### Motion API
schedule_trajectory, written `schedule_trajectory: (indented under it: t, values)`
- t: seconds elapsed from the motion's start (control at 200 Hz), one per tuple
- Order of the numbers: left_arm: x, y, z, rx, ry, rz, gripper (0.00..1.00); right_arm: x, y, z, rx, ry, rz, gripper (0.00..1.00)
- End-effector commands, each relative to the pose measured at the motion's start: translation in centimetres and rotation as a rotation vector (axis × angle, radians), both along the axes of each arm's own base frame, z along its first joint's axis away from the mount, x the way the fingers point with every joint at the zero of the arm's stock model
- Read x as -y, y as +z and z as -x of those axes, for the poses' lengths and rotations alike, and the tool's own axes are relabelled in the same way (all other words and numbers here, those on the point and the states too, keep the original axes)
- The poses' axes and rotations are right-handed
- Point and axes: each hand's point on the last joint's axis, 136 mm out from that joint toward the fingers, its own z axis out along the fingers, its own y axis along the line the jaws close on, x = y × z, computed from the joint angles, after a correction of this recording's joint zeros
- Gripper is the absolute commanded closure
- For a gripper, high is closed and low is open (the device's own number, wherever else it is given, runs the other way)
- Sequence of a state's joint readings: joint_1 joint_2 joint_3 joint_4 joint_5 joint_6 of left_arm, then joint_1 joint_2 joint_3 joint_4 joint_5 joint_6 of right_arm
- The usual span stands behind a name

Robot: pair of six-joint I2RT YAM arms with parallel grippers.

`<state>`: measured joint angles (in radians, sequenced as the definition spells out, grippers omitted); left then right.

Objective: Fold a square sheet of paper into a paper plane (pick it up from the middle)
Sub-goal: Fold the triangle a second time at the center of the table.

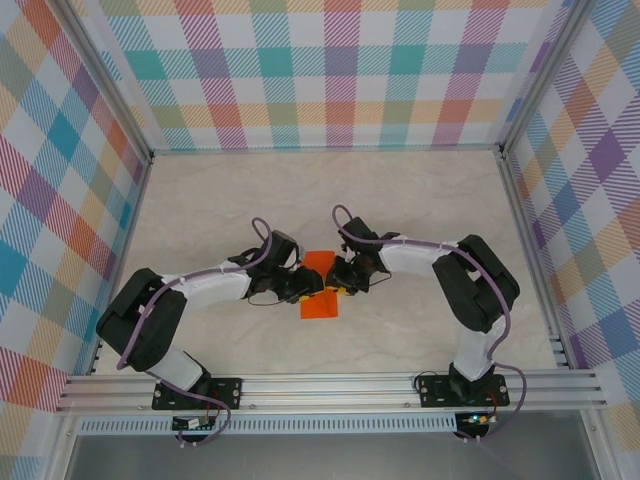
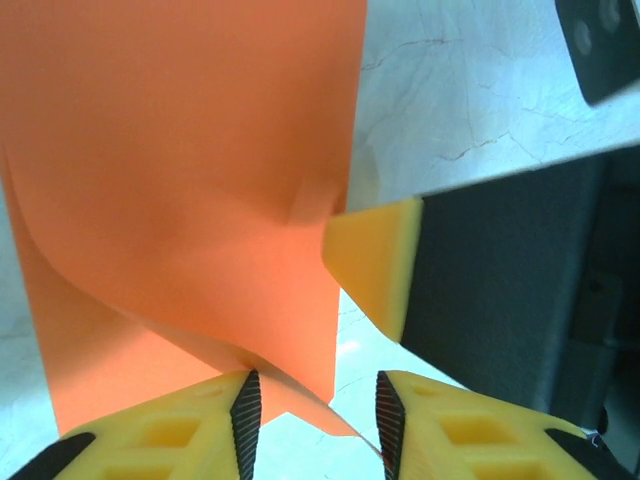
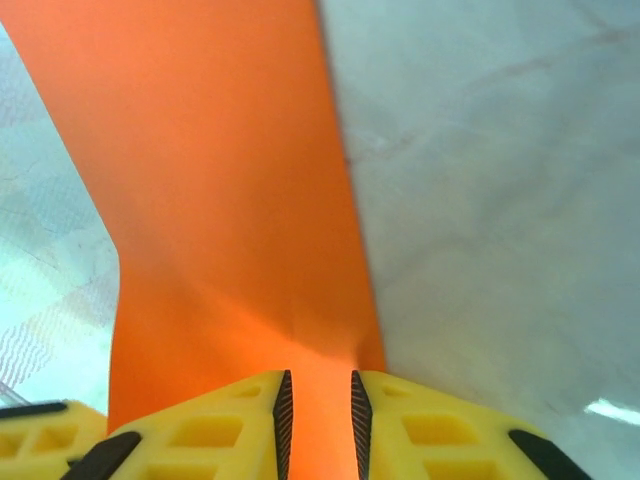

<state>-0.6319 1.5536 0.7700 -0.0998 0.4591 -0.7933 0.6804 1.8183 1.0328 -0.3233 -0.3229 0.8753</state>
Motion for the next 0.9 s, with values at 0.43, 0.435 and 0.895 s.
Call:
schedule_trajectory:
  t: [0.43, 0.435, 0.895]
  values:
    - [1.5, 0.2, -2.5, 0.017, 0.011, 0.019, 0.48, 4.0, 1.7, 1.7, 0.163, 0.015, 0.014, 0.6]
    - [1.5, 0.2, -2.5, 0.017, 0.011, 0.018, 0.48, 3.9, 1.8, 1.7, 0.167, 0.018, 0.01, 0.59]
    - [0.6, -0.4, -2.5, 0.01, 0.032, -0.037, 0.69, -0.3, 3.1, 1.0, 0.168, 0.128, -0.189, 0.64]
